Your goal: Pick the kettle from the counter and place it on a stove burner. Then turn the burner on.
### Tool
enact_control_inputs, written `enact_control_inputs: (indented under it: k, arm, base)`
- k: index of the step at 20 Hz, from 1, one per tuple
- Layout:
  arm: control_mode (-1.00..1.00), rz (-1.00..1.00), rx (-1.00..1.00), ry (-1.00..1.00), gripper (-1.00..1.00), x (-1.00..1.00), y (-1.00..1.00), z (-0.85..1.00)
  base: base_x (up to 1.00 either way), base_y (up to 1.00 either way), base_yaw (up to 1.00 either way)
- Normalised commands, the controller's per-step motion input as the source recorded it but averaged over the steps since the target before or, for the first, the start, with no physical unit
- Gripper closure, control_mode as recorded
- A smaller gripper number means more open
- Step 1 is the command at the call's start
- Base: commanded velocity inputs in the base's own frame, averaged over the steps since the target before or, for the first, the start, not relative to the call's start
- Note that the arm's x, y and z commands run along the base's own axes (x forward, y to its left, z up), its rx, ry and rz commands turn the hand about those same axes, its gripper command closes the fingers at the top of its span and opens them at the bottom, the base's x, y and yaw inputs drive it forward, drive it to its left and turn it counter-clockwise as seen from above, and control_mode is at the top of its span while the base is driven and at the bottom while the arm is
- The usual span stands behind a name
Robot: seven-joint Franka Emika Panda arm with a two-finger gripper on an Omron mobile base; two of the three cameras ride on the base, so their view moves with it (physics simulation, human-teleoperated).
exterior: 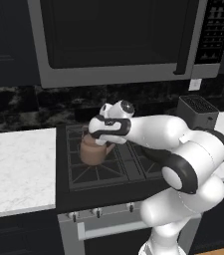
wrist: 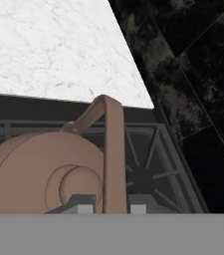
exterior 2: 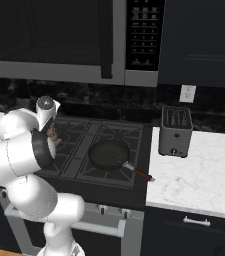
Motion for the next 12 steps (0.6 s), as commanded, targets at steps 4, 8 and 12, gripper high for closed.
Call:
enact_control_inputs:
  k: [4,8,12]
  arm:
    - [-1.0,0.0,-0.07,0.0,1.0,-0.11,0.0,-0.39]
    - [-1.0,0.0,-0.01,0.0,1.0,-0.18,0.0,-0.33]
    - [-1.0,0.0,0.0,0.0,-1.0,-0.01,0.0,-0.01]
  base:
    - [0.0,0.0,0.0]
    - [0.0,0.0,0.0]
    - [0.0,0.0,0.0]
